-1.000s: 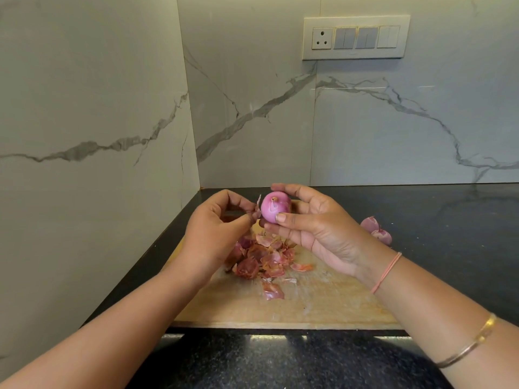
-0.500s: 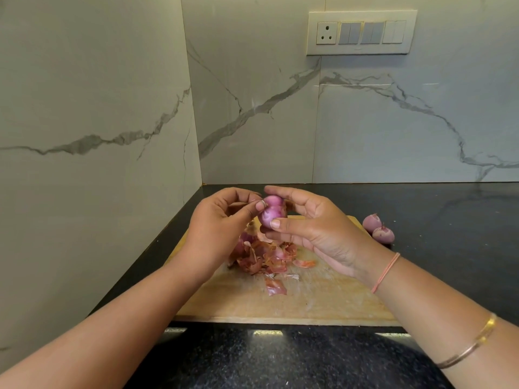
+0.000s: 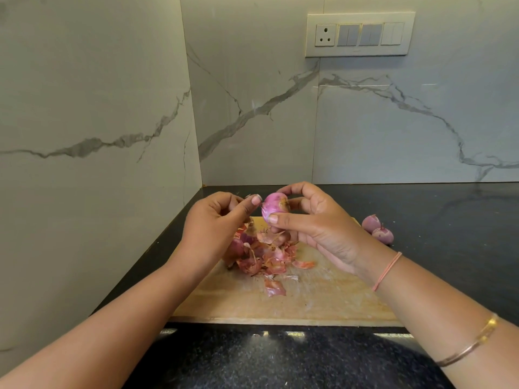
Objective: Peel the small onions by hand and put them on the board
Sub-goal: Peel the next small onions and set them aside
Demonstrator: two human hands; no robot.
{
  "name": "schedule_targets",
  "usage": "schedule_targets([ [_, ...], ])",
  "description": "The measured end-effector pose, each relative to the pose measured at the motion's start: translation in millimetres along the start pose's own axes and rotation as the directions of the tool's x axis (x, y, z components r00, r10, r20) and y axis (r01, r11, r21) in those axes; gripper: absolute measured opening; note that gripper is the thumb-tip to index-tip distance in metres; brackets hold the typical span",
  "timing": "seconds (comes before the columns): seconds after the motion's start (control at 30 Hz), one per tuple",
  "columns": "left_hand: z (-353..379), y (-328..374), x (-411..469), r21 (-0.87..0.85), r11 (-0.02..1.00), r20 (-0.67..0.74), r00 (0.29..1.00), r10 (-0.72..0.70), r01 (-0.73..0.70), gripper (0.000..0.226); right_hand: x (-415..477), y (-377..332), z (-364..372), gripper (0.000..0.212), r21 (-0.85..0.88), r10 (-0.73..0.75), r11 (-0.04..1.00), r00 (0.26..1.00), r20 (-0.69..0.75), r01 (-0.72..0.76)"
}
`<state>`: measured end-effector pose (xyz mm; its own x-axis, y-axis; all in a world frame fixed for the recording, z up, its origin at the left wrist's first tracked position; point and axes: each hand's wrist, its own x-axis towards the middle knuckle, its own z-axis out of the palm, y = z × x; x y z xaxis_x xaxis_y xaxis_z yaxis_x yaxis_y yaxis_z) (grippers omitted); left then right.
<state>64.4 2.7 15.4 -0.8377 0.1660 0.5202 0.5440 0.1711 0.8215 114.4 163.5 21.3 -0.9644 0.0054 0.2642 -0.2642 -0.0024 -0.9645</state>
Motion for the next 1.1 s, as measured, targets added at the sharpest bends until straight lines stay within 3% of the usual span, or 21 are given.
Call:
schedule_targets([
  [0.2,0.7,3.0,-3.7,-0.024,0.997,0.1,0.993,0.07,-0.068,0.009,1.3,5.0,-2.8,0.042,-0.081,-0.047,0.996,0.999,-0.027,0.044],
  [0.4,0.8,2.9,-4.5,-0.068,0.995,0.109,0.991,0.074,-0.067,0.017,-0.1,2.8,-3.4,0.046,0.052,-0.031,0.998,0.999,0.01,0.031],
  [0.6,1.9,4.0,-5.2,-0.113,0.994,0.124,0.992,0.024,-0.01,0.021,-0.8,1.1,-2.8,0.045,0.039,-0.044,0.998,0.999,0.03,0.042],
  [0.87,-0.2,6.5,-6.0,-0.052,0.998,0.109,0.994,0.032,-0.026,0.023,0.7,5.3,1.0,0.048,-0.182,-0.124,0.976,0.992,0.004,0.122],
  [1.1,0.9,7.5,-7.7,0.169,0.979,0.083,0.991,0.105,-0.118,0.026,0.7,5.0,4.9,0.051,-0.294,-0.161,0.943,0.987,0.004,0.155],
])
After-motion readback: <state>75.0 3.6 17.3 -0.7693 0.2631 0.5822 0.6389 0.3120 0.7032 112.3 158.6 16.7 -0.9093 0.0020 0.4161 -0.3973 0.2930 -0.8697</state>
